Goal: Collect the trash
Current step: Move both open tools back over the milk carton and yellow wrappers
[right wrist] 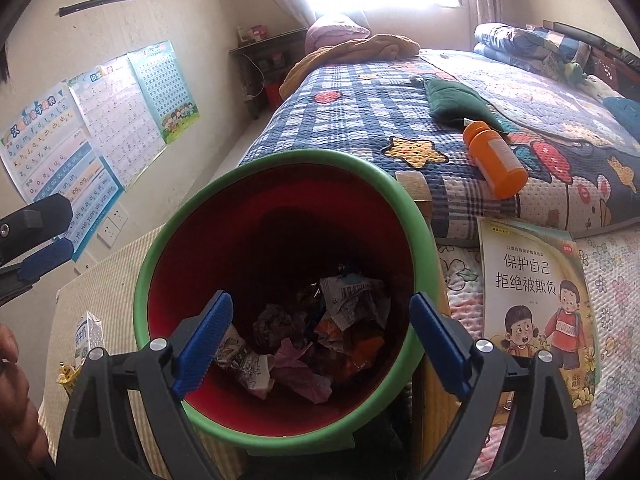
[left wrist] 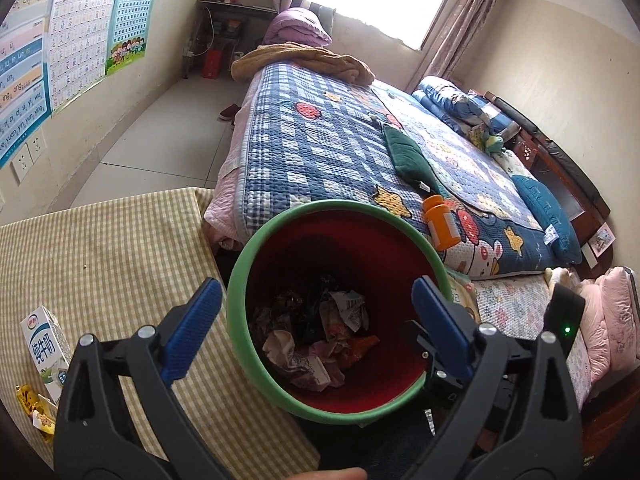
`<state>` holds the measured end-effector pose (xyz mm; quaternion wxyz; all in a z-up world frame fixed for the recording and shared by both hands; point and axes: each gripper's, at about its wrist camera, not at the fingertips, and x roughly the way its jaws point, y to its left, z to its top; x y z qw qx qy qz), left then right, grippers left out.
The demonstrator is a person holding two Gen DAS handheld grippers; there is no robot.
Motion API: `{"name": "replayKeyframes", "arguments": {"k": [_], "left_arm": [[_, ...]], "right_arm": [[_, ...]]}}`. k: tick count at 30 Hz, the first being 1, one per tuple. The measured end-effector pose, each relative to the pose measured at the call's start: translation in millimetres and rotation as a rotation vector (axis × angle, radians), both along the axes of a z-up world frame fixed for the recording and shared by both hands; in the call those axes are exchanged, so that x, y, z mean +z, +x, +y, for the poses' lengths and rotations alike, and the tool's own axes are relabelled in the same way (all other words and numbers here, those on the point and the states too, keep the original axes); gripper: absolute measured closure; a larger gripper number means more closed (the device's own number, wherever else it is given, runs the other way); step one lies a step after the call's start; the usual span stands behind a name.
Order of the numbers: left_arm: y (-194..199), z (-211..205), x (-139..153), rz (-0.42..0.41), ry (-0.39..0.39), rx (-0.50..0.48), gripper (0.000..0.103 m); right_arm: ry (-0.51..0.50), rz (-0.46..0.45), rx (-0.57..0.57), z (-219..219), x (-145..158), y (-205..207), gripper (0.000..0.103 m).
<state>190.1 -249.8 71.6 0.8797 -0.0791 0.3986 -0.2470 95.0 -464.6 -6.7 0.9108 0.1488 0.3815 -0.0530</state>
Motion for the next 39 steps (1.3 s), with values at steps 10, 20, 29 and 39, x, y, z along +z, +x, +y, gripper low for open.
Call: {"name": "replayKeyframes", "arguments": {"k": [10, 20, 29, 39], "left_arm": [[-11, 38, 6, 0.005, -0.001, 0.080, 0.006], [-35, 95, 18, -0.011, -0.026, 0.178, 0.006], [-67, 165, 17, -0.011, -0.038, 0.302, 0.006], [-107, 240, 4, 0.004, -0.027, 0.447, 0.006]], "right_arm": [[-0.022, -0.021, 0.038, 24, 17, 0, 0.007], [-0.062, -0.043, 0.136, 77, 40, -5, 0.007], [-0.104, -0.059, 0.266, 141, 55, -11, 0.007], [-0.132, -0.052, 0.435, 212, 53, -21, 0.007]]}}
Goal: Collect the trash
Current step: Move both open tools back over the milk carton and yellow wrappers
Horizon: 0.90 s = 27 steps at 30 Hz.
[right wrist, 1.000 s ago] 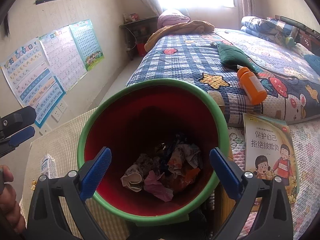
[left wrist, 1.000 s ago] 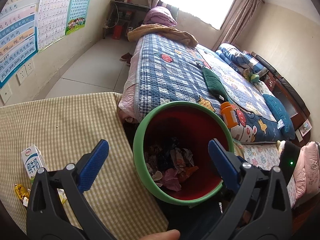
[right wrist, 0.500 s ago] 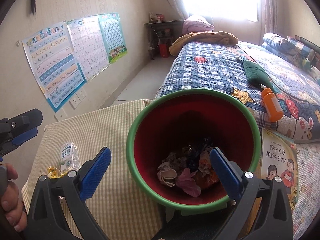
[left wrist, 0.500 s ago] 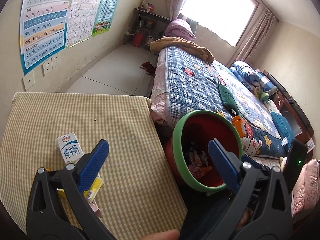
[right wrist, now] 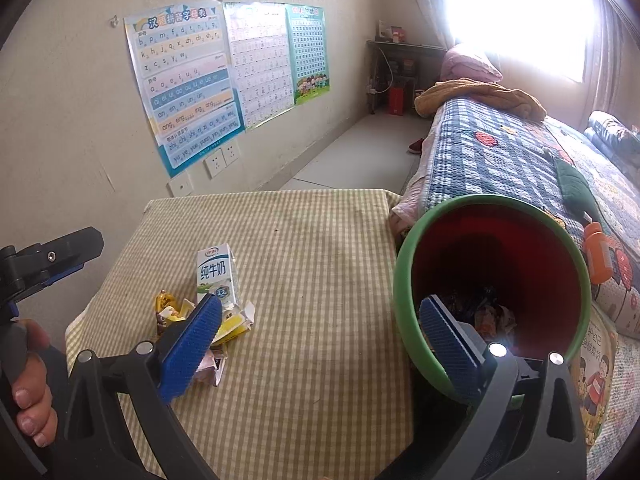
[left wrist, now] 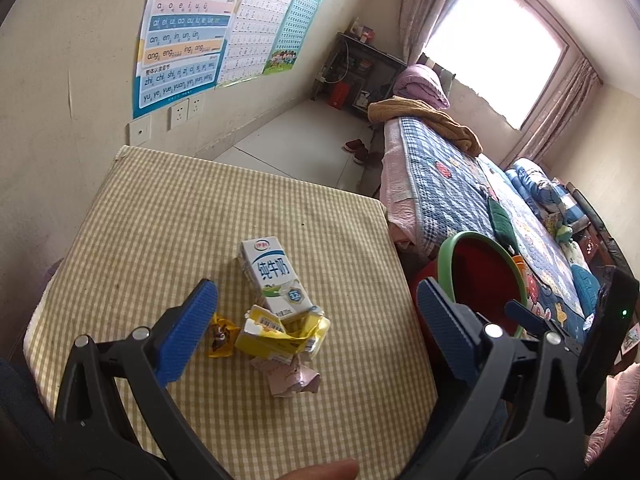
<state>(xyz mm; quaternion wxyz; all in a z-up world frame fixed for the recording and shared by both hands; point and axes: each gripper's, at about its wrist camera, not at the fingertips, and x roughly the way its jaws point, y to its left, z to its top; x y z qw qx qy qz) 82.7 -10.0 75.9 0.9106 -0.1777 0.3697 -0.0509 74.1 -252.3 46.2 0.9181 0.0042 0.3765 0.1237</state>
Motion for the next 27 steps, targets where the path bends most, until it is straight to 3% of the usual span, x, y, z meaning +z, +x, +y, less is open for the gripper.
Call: {"name": "replayKeyframes", "arguments": {"k": [9, 27], "left_arm": [[-31, 51, -27, 0.057, 0.013, 0.114, 0.006], [-40, 65, -57, 0.128, 0.007, 0.140, 0.006]], "right_arm": [[-0.016, 0.050, 0.099, 42, -19, -7, 0.007], [-0.018, 0.104, 0.141, 60, -36, -10, 0.007]]}}
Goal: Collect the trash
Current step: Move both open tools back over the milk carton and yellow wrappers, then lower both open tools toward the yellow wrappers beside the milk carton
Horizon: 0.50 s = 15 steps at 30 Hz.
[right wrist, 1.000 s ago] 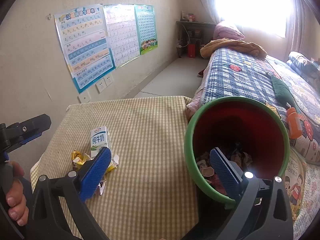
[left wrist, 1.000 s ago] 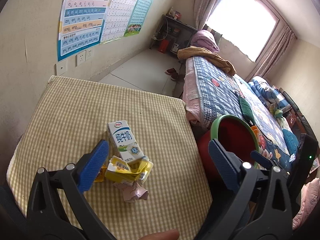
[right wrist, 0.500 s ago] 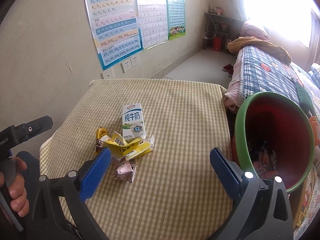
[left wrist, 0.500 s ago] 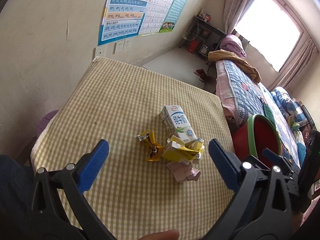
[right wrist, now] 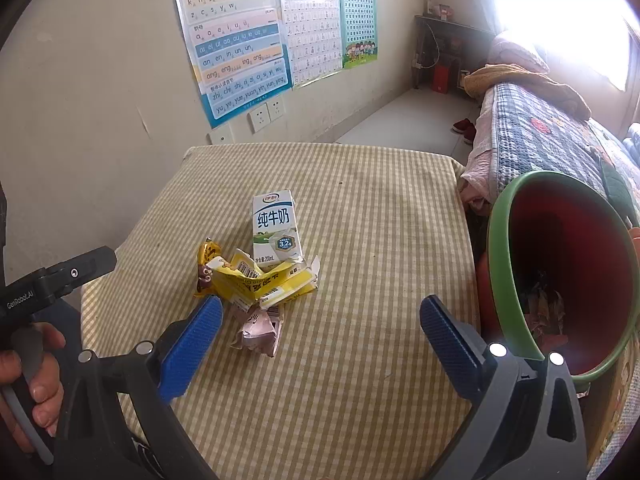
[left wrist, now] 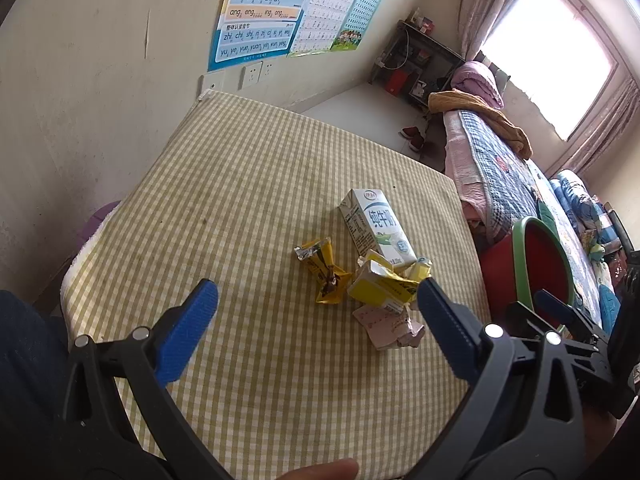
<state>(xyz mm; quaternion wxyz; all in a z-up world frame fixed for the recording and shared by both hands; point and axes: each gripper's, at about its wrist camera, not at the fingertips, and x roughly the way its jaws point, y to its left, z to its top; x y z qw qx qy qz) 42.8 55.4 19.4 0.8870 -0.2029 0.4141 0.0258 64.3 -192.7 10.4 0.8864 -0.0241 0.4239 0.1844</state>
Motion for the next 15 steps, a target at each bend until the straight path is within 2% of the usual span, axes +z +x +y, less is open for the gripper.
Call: {"name": "replayKeyframes", "arguments": {"k": [15], "left_arm": [[4, 2, -12, 0.030, -0.003, 0.000, 0.006]], "right_arm": [[0.011, 0.038, 0.005, 4, -11, 4, 0.007]]}}
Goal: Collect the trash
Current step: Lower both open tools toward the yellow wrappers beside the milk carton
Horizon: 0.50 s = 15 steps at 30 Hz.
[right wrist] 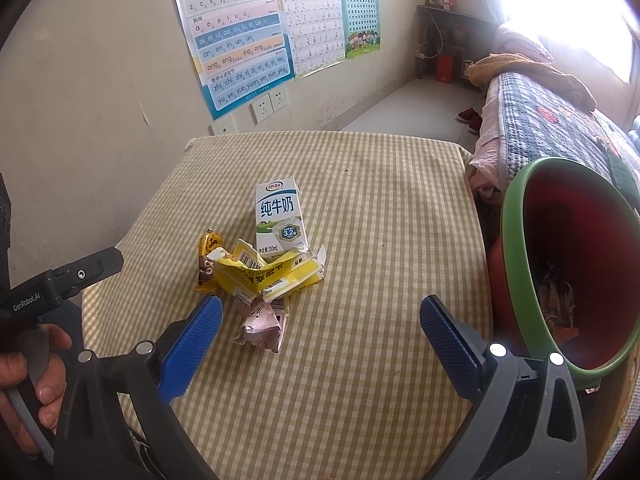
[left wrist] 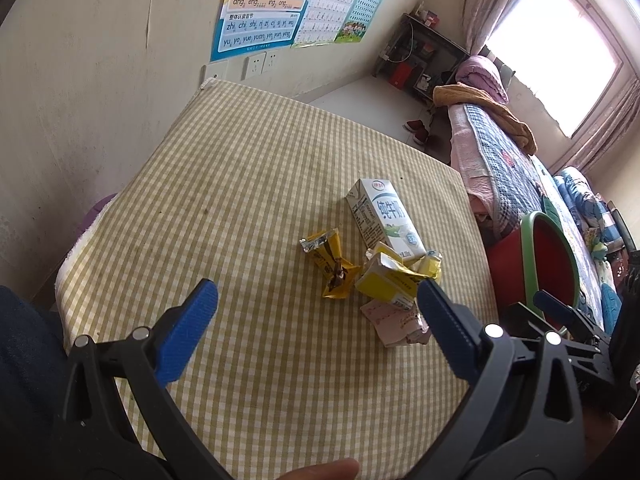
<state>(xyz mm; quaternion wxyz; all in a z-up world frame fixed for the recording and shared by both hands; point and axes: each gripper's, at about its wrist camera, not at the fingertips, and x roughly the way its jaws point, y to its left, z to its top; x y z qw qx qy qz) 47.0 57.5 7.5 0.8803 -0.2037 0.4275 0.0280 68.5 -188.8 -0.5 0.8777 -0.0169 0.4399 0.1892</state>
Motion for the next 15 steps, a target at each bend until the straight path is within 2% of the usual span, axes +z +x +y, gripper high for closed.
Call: {"name": "replayKeyframes", "arguments": {"k": [15], "left_arm": [[9, 1, -15, 0.034, -0.009, 0.005, 0.006]], "right_arm": [[-0.003, 0.032, -0.001, 3, -12, 7, 0.007]]}}
